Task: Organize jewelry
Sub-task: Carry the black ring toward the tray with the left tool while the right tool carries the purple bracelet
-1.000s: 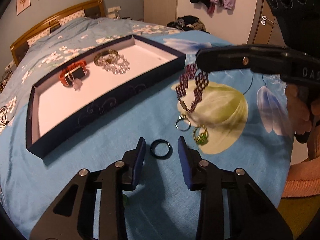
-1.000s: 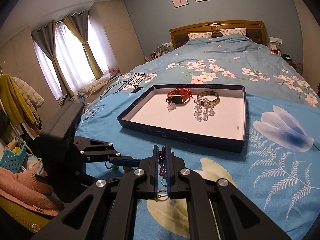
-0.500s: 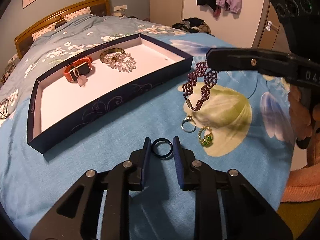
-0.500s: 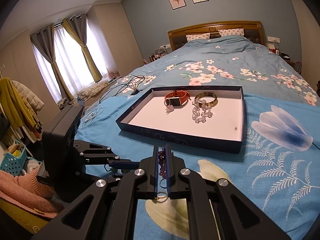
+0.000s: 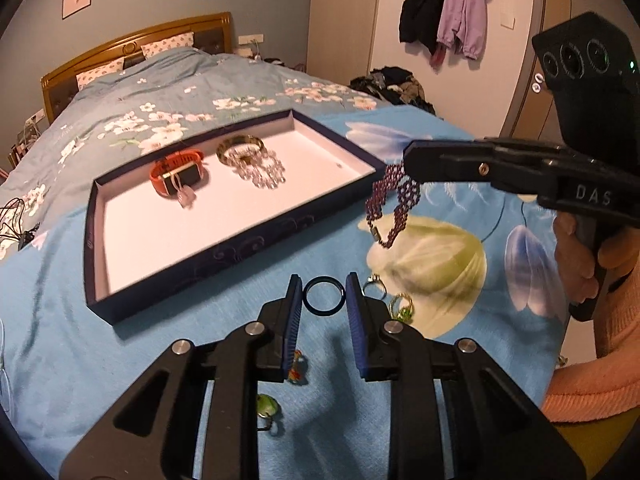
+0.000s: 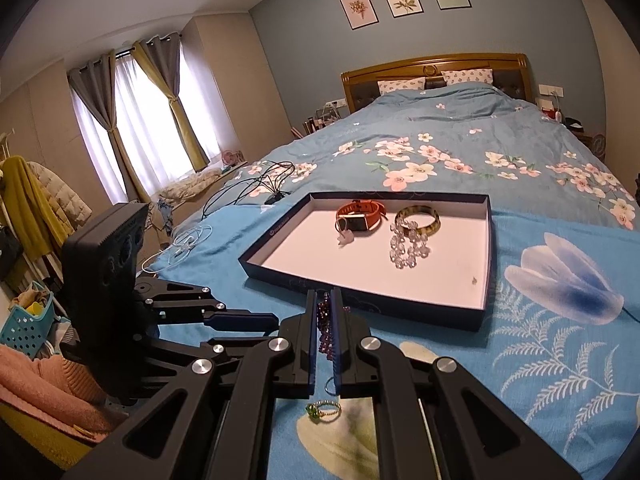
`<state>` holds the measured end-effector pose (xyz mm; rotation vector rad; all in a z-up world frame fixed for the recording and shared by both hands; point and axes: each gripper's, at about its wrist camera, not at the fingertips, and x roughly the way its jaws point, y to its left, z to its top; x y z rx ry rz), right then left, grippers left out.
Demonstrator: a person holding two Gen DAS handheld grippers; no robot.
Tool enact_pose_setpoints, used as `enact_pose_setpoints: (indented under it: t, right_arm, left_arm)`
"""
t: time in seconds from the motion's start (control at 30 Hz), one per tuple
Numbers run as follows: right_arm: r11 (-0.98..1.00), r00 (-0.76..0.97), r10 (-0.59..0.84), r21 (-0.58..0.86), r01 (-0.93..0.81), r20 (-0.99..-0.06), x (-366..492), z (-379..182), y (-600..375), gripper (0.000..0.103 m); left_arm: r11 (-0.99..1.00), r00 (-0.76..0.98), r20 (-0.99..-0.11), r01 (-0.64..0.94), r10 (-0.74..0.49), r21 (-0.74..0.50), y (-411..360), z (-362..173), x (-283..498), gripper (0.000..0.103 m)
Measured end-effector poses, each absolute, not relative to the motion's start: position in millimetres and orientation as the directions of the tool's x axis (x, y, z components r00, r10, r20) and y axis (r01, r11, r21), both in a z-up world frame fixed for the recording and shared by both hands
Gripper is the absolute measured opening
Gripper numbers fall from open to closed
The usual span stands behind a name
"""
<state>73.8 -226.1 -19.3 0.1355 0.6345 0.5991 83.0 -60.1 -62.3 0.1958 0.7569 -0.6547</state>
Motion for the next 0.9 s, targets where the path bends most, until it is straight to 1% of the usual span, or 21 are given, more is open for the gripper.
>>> enact_pose_setpoints:
  t: [0.4, 0.9]
  right_arm:
    - [0.817, 0.660, 0.573, 0.275, -0.507, -0.485, 87, -4, -218, 0.005]
    - [0.812, 0.666, 0.581, 0.271, -0.518, -0.468, 115, 10, -212, 0.005]
  left_arm:
    - [0.817, 0.601, -0.645, 0.573, -0.472, -0.064, -44, -36, 93, 0.022]
    - [0.845, 0.643, -0.622, 0.533, -0.447, -0.056, -34, -24, 118, 0.022]
